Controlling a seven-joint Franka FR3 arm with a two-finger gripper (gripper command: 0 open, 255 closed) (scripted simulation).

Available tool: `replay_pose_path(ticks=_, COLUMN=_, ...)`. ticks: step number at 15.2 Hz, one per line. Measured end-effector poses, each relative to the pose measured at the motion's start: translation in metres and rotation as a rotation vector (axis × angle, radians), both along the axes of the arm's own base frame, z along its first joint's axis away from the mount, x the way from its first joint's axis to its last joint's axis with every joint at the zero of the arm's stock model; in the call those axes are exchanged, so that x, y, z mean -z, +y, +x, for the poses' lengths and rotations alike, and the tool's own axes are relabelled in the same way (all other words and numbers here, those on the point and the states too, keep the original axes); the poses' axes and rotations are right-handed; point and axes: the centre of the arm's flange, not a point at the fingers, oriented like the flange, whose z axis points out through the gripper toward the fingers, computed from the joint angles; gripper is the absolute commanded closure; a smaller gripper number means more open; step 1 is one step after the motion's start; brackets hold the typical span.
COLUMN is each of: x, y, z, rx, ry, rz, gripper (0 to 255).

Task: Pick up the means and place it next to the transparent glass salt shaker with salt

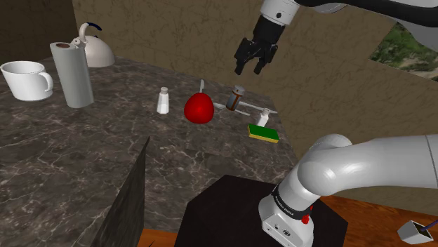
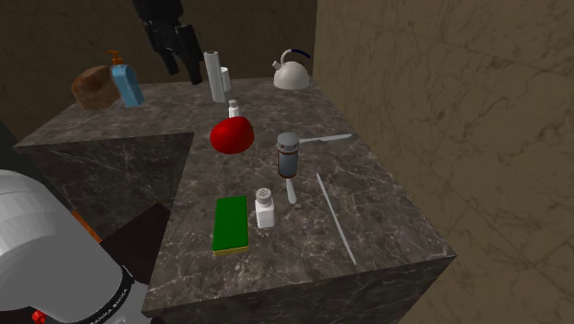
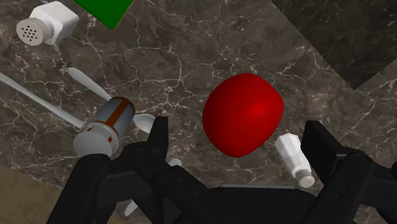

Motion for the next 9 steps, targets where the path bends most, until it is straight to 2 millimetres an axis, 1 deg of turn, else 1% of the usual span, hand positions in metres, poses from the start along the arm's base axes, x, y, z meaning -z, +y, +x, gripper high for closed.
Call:
replay_pose_path(ticks=1, x=0.0, y=0.0, z=0.0, rx=0.0, ry=0.0, rz=0.0, gripper=0)
replay_pose_path(ticks=2, x=0.004, y=-0.005, z=-0.001, rx=-0.012, ry=0.001, rz=0.0, gripper=0)
replay_pose_path(ticks=4, x=0.013, y=-0.024, z=-0.002, rx=-0.056, ry=0.003, rz=-0.002, gripper=0)
replay_pose_path(ticks=5, x=0.021, y=-0.033, z=-0.002, rx=-0.082, ry=0.005, rz=-0.003, gripper=0)
replay_pose_path(ticks=9, x=0.049, y=-0.08, z=-0.005, rx=-0.193, ry=0.011, rz=-0.007, gripper=0)
